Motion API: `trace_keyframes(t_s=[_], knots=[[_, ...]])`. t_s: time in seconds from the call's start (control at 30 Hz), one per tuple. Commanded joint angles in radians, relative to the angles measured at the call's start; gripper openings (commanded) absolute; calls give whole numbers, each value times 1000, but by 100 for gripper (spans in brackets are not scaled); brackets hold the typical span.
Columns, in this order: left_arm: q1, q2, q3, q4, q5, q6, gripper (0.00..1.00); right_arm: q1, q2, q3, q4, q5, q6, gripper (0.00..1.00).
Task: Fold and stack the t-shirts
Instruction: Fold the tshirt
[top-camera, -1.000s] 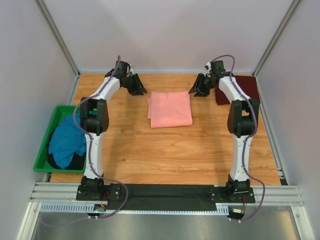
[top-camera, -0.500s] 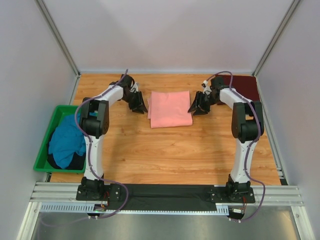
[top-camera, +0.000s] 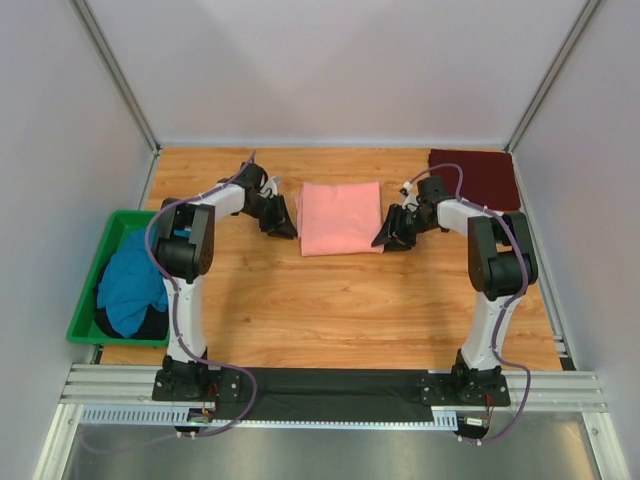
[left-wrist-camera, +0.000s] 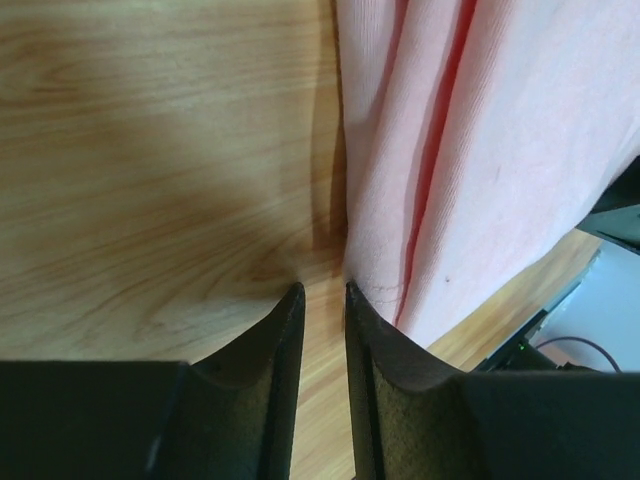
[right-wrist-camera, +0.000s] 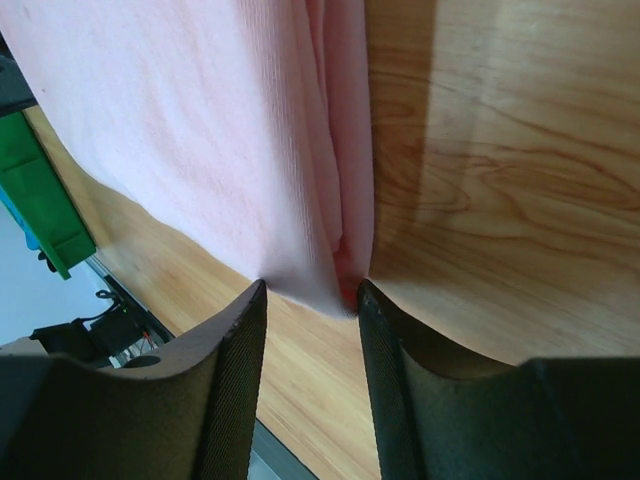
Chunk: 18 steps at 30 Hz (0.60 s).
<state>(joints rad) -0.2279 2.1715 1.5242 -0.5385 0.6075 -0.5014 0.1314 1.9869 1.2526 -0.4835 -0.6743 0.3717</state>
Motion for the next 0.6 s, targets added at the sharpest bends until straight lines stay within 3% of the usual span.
trace_keyframes(t_s=[0.0,0.2,0.33,0.57], knots=[[-5,-65,-27,68,29,-3,30,16,-54,-39,106,-4,52,42],[9,-127,-33,38,-15,-20,31,43,-72,-81,123,25,84,29],[30,-147,-15,38,-23,3,35,66,-101,-125,138,30,105,28],[32,-38,94,25,46,49,38,85,-148,-196,187,36,141,29]])
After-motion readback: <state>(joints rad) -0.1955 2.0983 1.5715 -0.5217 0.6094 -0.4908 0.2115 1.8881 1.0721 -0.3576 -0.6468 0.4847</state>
